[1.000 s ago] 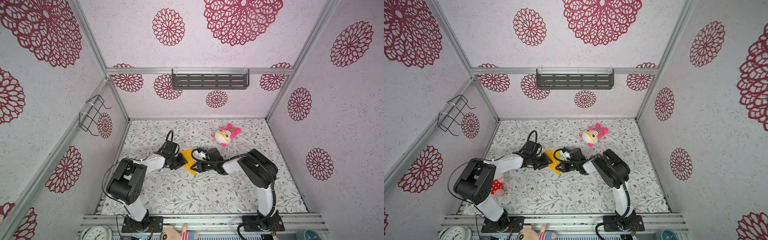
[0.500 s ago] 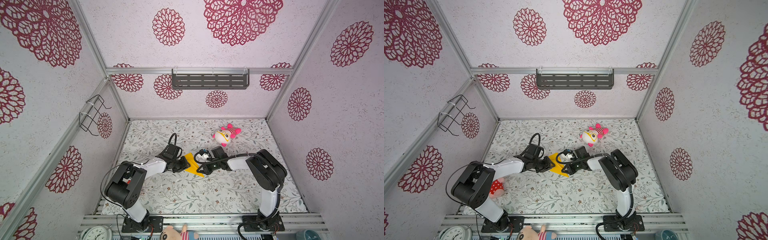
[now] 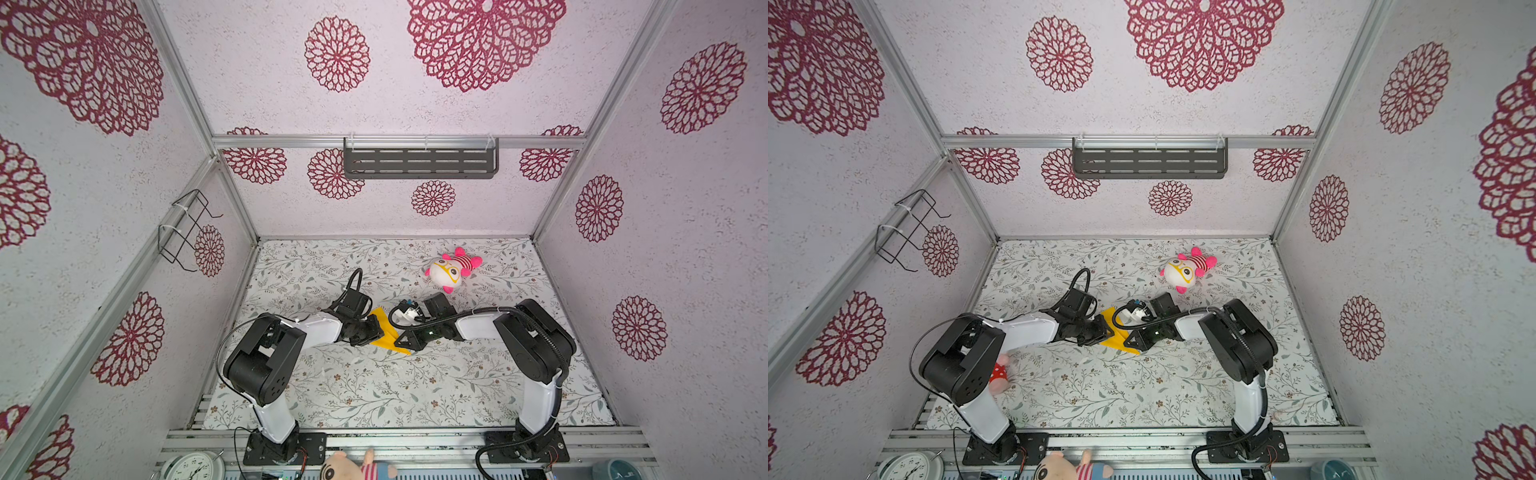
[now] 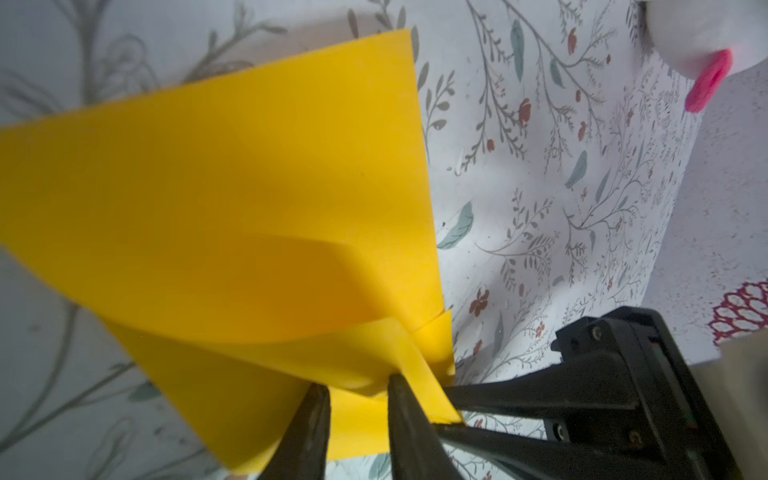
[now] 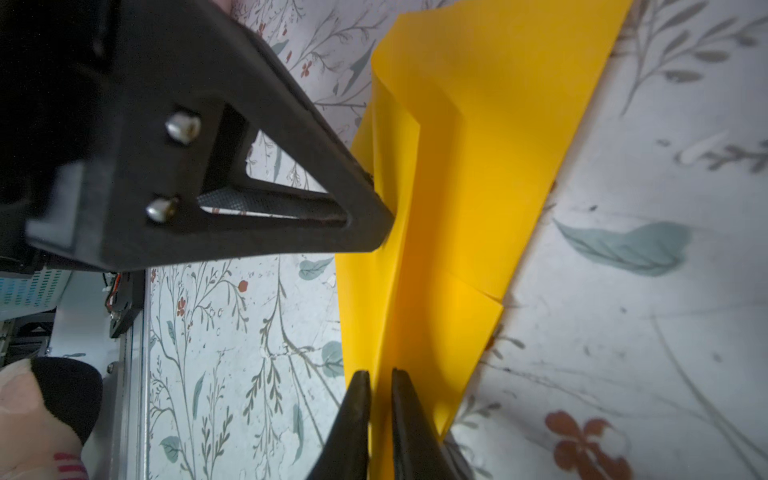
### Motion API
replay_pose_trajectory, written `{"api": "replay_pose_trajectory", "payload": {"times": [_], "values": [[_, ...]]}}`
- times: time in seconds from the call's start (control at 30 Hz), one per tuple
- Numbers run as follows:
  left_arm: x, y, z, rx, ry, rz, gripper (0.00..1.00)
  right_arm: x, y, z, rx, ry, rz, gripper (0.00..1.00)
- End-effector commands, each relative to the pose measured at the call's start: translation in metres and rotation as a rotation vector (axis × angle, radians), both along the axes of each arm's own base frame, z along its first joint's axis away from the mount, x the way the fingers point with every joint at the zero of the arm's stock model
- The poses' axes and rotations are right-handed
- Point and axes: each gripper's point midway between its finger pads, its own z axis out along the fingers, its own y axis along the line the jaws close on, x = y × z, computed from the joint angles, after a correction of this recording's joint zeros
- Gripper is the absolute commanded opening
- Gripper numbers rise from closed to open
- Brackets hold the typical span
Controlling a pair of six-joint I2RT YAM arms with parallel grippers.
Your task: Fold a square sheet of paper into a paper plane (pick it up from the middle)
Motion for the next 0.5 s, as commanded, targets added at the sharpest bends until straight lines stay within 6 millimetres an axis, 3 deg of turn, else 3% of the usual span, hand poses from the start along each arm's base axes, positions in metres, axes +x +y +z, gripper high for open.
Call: {"api": "replay_pose_trajectory", "payload": {"times": [0.0, 0.47], "values": [[0.000, 0.003, -0.005, 0.043, 0.002, 0.001, 0.30, 0.007, -0.007, 0.011, -0.019, 0.000, -0.067, 0.18], [-0.005, 0.009, -0.015, 0.082, 0.030, 0.014, 0.42, 0.021, -0.007, 0.046, 0.033, 0.023, -0.331, 0.30]]}}
